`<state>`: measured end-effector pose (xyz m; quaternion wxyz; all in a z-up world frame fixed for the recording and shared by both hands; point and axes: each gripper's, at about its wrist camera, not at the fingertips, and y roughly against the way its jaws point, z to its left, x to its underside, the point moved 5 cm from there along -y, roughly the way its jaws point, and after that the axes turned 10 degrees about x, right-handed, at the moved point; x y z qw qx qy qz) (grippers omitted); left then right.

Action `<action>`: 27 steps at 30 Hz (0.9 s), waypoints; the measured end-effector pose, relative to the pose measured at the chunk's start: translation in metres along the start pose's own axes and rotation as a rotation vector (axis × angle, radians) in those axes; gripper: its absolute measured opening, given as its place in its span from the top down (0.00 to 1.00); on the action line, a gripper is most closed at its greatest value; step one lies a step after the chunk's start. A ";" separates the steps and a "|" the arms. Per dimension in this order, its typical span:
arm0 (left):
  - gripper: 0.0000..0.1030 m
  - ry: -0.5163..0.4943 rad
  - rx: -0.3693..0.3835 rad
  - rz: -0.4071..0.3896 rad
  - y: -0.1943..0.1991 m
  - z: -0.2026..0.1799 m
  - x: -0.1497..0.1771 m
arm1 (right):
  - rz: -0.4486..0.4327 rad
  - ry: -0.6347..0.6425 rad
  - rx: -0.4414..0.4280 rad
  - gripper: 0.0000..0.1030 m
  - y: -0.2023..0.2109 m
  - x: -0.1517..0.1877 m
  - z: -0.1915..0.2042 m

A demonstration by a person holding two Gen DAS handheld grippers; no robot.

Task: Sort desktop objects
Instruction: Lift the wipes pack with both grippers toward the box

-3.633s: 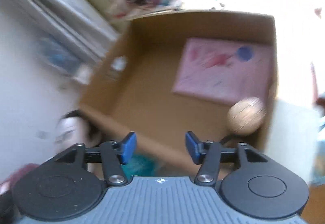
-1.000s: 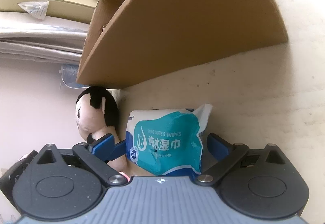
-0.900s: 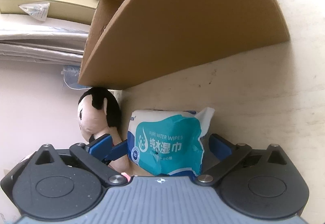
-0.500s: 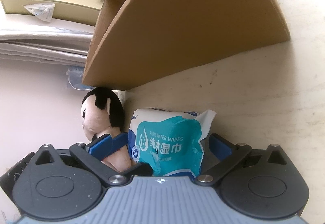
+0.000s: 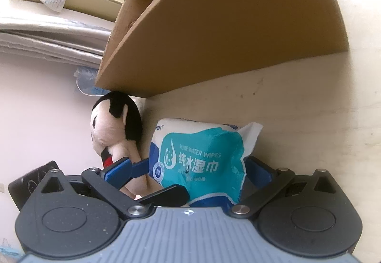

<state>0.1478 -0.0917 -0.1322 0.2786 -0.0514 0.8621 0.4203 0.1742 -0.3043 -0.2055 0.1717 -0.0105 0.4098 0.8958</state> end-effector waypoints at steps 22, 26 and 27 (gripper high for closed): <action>0.08 -0.070 -0.027 0.018 -0.018 -0.026 -0.007 | -0.054 0.002 0.103 0.32 0.009 0.005 0.006; 0.08 -0.082 -0.039 -0.002 -0.011 -0.035 -0.008 | -0.064 0.005 0.098 0.32 0.018 0.007 0.012; 0.08 -0.084 -0.040 -0.007 -0.002 -0.034 -0.004 | -0.066 0.007 0.098 0.32 0.020 0.007 0.014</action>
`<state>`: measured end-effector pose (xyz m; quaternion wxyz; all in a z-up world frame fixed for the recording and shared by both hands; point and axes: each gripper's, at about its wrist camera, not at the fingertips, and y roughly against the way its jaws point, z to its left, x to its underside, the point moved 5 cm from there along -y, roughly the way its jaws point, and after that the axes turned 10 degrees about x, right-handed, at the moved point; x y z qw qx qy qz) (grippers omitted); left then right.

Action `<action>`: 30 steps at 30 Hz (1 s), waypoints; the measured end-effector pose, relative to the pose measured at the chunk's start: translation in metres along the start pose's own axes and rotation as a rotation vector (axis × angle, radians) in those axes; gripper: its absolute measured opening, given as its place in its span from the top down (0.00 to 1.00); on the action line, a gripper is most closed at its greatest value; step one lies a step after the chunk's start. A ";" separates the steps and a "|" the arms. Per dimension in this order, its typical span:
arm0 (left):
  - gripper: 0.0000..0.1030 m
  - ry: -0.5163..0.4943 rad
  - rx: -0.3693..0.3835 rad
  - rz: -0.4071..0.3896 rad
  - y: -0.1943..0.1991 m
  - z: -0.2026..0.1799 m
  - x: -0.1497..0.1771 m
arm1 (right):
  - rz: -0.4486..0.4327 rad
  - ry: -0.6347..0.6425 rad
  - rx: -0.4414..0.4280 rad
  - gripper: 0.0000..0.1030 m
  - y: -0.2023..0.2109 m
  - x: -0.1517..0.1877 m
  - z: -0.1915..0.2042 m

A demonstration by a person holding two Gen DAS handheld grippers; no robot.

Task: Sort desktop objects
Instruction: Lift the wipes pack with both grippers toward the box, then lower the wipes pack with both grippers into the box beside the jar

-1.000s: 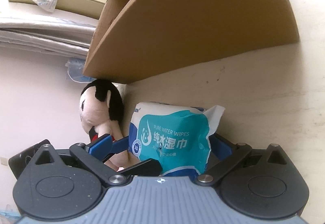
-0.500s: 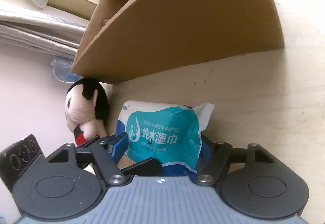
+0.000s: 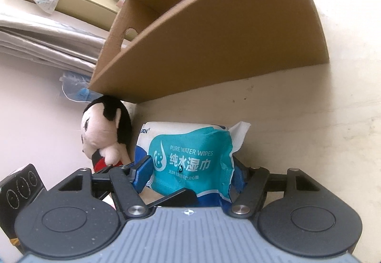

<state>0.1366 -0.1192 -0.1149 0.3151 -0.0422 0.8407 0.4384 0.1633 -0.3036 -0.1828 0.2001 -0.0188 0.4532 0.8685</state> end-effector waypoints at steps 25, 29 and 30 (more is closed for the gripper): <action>0.08 -0.130 -0.111 -0.313 0.074 -0.033 -0.082 | -0.185 0.132 -0.121 0.31 0.072 -0.062 0.088; 0.08 -0.150 -0.112 -0.335 0.068 -0.027 -0.104 | -0.202 0.145 -0.108 0.31 0.072 -0.085 0.093; 0.08 -0.151 -0.109 -0.338 0.064 -0.024 -0.110 | -0.204 0.144 -0.103 0.31 0.071 -0.091 0.094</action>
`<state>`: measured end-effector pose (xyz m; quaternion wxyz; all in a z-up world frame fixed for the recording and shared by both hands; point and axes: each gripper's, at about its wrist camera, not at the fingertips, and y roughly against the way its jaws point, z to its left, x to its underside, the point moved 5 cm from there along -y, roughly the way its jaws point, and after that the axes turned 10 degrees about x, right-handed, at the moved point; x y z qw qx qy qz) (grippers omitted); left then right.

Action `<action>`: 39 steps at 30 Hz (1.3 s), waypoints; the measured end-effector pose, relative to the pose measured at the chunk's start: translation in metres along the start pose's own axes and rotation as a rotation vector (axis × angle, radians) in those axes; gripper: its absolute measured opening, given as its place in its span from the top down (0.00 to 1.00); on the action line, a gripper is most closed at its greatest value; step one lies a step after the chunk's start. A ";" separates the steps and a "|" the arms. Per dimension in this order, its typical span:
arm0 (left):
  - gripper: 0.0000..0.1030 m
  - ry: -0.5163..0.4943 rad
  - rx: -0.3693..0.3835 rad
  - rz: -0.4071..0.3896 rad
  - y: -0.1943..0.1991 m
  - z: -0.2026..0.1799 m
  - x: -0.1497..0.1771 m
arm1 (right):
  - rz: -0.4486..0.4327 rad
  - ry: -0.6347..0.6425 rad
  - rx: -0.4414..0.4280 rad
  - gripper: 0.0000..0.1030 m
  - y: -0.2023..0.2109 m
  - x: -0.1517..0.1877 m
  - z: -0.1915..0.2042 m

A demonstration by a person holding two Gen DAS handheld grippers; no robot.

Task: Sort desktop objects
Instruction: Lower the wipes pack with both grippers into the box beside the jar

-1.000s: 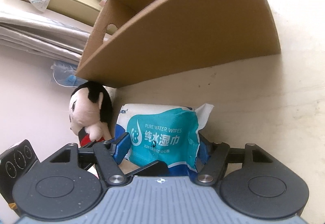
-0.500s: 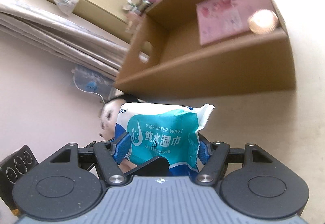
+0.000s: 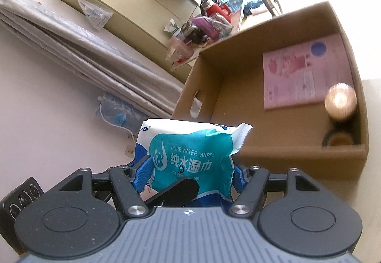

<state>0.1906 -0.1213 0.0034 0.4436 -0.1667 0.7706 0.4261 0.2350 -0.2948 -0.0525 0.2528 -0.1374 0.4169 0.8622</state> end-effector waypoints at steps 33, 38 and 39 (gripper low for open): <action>0.08 0.208 0.107 0.345 -0.141 0.078 0.014 | 0.324 -0.150 0.337 0.22 -0.129 -0.051 -0.106; 0.07 0.218 0.118 0.329 -0.132 0.079 0.013 | 0.317 -0.143 0.341 0.16 -0.120 -0.049 -0.105; 0.07 0.219 0.122 0.322 -0.129 0.080 0.012 | 0.313 -0.140 0.340 0.15 -0.119 -0.050 -0.103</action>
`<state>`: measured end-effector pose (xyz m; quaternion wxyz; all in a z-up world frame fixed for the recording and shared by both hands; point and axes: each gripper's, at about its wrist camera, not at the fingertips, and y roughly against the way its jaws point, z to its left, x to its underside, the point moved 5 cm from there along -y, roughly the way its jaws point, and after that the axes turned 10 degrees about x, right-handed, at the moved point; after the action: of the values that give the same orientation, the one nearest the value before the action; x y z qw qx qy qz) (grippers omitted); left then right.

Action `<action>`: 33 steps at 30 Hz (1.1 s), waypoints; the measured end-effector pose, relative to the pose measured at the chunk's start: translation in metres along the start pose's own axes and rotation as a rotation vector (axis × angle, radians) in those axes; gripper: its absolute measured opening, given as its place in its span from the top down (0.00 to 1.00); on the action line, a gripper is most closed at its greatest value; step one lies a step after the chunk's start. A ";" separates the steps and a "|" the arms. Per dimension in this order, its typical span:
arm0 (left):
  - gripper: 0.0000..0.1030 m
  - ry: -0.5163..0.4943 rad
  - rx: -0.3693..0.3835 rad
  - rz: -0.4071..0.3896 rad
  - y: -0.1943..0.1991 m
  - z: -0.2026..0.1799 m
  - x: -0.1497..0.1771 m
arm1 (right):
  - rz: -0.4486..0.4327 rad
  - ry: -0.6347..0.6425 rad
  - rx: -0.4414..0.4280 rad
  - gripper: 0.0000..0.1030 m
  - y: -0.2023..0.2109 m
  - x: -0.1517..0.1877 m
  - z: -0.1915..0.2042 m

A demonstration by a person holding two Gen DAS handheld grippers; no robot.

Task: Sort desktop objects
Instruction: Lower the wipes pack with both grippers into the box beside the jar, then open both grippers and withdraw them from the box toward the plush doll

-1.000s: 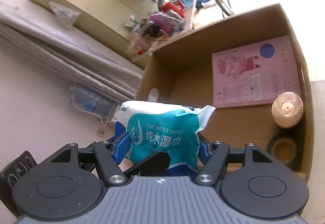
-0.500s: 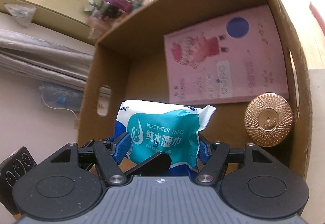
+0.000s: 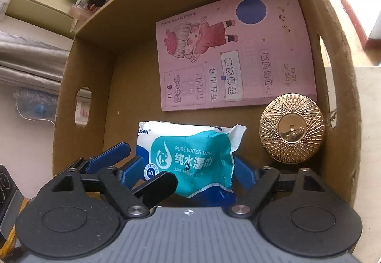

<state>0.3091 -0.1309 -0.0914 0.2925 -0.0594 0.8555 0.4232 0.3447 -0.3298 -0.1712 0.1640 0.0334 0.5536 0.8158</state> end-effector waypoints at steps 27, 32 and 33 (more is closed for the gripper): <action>0.01 -0.004 -0.012 -0.341 0.133 -0.046 0.018 | -0.374 0.094 -0.152 0.13 0.129 0.053 0.025; 0.00 -0.049 -0.064 -0.374 0.157 -0.063 0.050 | -0.424 0.159 -0.125 0.11 0.154 0.090 0.028; 0.00 -0.047 -0.078 -0.378 0.162 -0.064 0.056 | -0.429 0.170 -0.124 0.10 0.157 0.097 0.030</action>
<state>0.1781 -0.0682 0.0195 0.3842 -0.2204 0.8050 0.3947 0.2239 -0.3263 -0.0283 0.2882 -0.1639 0.5088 0.7945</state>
